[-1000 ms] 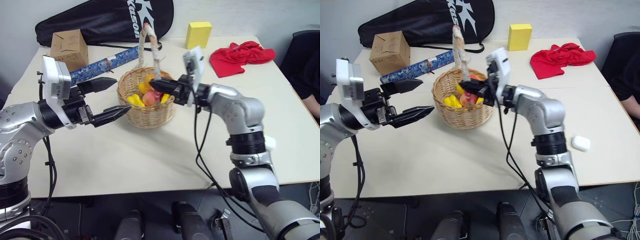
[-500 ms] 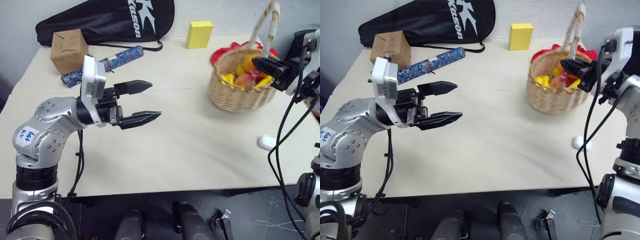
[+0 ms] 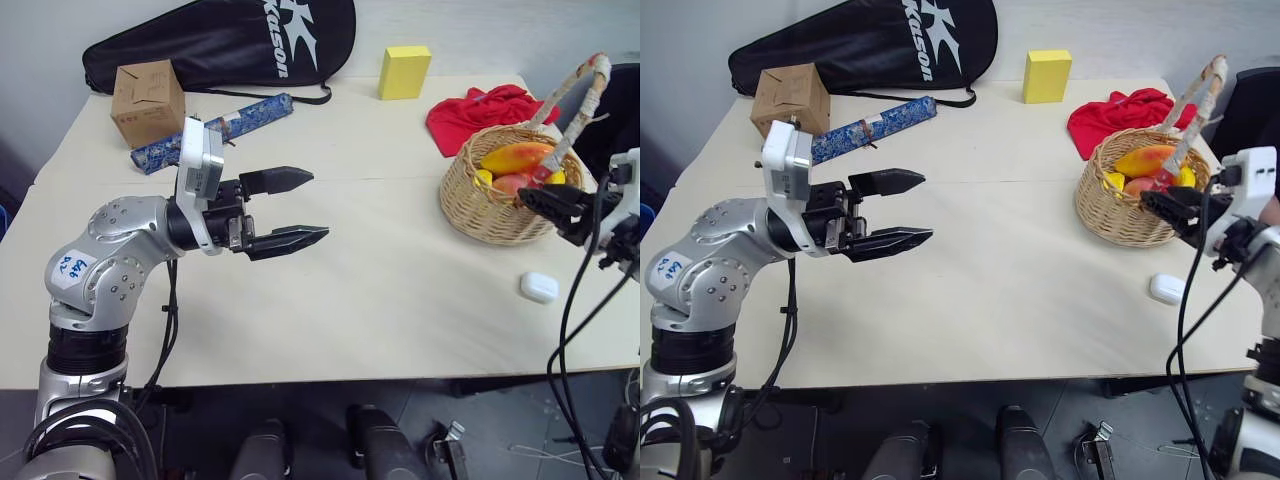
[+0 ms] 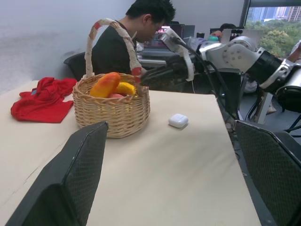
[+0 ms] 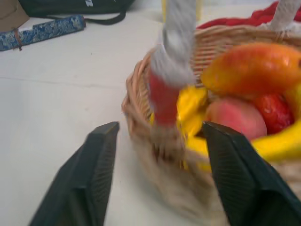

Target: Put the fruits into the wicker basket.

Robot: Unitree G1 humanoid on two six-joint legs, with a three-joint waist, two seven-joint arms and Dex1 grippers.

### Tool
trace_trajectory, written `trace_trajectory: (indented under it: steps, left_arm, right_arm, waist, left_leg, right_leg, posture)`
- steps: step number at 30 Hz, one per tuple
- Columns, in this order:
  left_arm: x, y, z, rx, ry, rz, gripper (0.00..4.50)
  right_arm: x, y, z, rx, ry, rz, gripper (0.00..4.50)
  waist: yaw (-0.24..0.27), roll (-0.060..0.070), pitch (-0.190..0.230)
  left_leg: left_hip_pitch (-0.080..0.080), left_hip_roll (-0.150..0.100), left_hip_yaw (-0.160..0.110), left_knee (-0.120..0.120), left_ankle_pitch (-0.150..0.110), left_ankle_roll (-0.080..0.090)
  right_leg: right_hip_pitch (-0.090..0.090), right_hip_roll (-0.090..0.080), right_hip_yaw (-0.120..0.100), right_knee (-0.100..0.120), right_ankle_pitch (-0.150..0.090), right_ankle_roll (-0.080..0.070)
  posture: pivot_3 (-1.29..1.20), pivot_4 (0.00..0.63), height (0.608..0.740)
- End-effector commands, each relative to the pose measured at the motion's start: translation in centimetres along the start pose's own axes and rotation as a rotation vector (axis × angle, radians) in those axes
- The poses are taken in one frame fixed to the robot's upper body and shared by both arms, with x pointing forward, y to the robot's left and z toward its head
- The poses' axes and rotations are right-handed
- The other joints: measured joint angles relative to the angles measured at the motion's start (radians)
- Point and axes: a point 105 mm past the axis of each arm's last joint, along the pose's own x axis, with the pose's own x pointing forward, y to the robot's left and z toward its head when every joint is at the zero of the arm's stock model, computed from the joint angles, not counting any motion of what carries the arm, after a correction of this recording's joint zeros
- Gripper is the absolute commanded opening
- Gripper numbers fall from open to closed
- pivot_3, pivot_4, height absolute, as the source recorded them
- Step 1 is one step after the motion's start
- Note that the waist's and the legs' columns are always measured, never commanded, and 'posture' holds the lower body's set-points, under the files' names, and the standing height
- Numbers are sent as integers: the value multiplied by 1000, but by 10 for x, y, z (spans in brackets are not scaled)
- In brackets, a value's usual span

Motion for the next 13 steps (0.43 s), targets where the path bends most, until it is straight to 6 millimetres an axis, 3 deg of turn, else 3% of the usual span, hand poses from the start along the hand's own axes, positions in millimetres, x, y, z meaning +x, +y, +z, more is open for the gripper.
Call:
trace_trajectory:
  steps: [1, 4, 7, 13]
  left_arm:
    - [-1, -1, 9, 39, -7, -22, 4500]
    - [-4, 2, 9, 40, 1, -30, 4500]
    - [-8, 5, 9, 39, 8, -31, 4500]
    - [-13, 3, 3, 19, 20, -54, 4500]
  right_arm:
    - [-48, 14, 39, -130, -28, 85, 4295]
    - [-89, 13, 58, -190, 32, 92, 4451]
    - [-114, 8, 66, -192, 73, 74, 4451]
    - [-119, -2, 57, -167, 71, 28, 4451]
  waist:
    - [4, 0, 0]
    - [13, 0, 0]
    - [12, 0, 0]
    - [0, -3, 1]
  left_leg:
    - [0, 0, 0, 0, 0, 0]
    - [0, -2, -2, 0, 1, 1]
    - [0, -4, -1, -1, 1, 3]
    - [13, -4, -4, -2, -3, 7]
  right_leg:
    - [0, 0, 0, -1, 0, 0]
    - [1, 3, 0, -3, 0, 0]
    - [2, 4, -1, -5, 2, 3]
    - [19, 3, -1, -13, 2, 3]
  posture:
    - [0, 150, 740]
    - [0, 150, 740]
    - [0, 150, 740]
    - [0, 150, 740]
